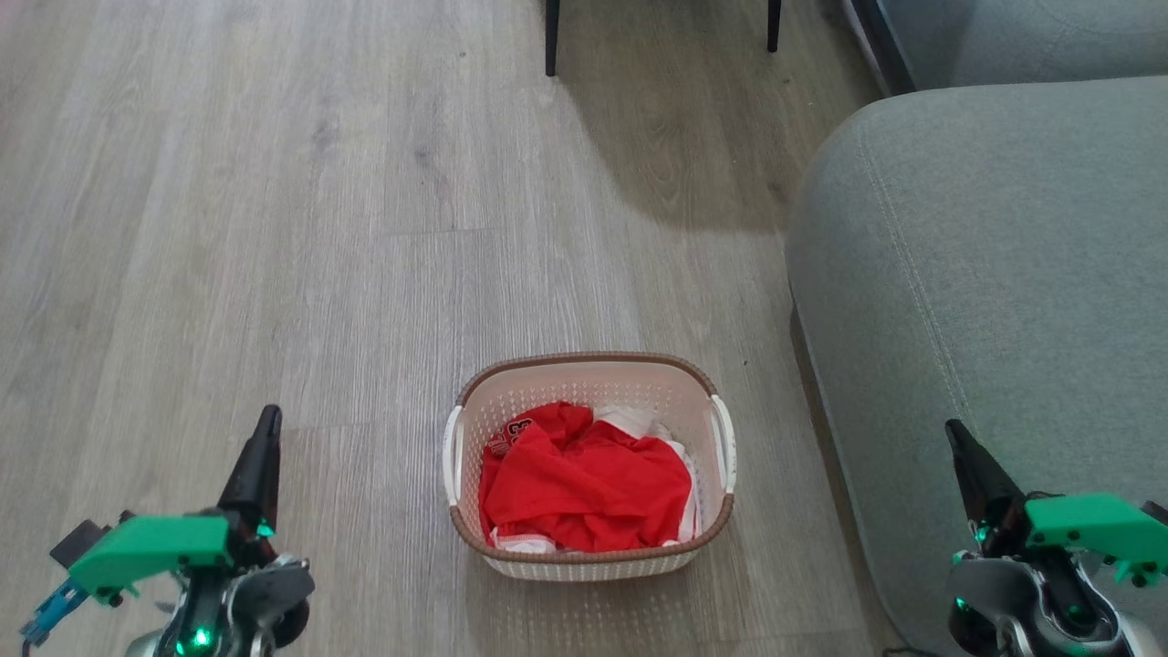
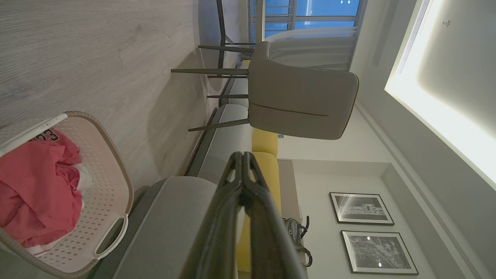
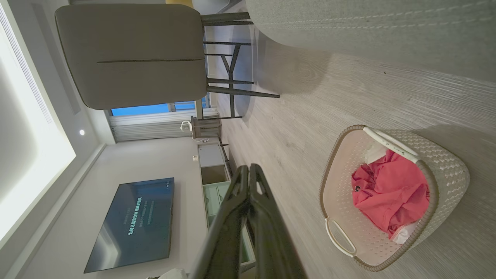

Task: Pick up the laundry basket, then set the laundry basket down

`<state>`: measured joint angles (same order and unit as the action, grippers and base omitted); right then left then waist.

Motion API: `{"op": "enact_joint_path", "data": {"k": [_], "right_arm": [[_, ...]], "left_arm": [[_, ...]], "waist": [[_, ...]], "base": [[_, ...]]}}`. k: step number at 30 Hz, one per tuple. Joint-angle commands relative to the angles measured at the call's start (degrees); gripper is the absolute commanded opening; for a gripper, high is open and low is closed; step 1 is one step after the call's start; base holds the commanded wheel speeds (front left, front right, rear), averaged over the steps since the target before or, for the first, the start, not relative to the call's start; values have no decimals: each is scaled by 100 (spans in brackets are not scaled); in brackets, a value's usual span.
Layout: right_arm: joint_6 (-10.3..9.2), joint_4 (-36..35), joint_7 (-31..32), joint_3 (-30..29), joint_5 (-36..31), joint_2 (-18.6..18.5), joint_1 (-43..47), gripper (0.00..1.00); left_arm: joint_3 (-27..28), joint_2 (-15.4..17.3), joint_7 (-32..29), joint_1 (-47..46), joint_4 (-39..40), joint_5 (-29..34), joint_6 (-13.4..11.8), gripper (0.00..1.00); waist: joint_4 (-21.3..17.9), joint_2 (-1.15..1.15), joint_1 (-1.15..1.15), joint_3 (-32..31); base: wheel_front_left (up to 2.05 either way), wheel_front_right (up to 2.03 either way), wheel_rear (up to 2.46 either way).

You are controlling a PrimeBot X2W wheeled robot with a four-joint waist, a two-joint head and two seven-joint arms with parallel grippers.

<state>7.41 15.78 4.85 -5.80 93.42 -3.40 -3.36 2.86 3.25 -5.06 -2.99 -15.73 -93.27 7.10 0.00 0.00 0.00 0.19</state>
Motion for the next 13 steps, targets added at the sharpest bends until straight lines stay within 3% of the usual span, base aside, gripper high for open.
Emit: {"op": "enact_joint_path", "data": {"k": [1,13], "right_arm": [[8,-185,39,83,3,-60,-268,0],[8,-183,57,60,-15,-45,-270,0]], "left_arm": [[243,53,-44,-309,173,8,38,0],[261,40,-59,-311,172,24,38,0]], "waist": [[0,0,0,0],[0,0,0,-1]], "base": [[0,0,0],[0,0,0]]}}
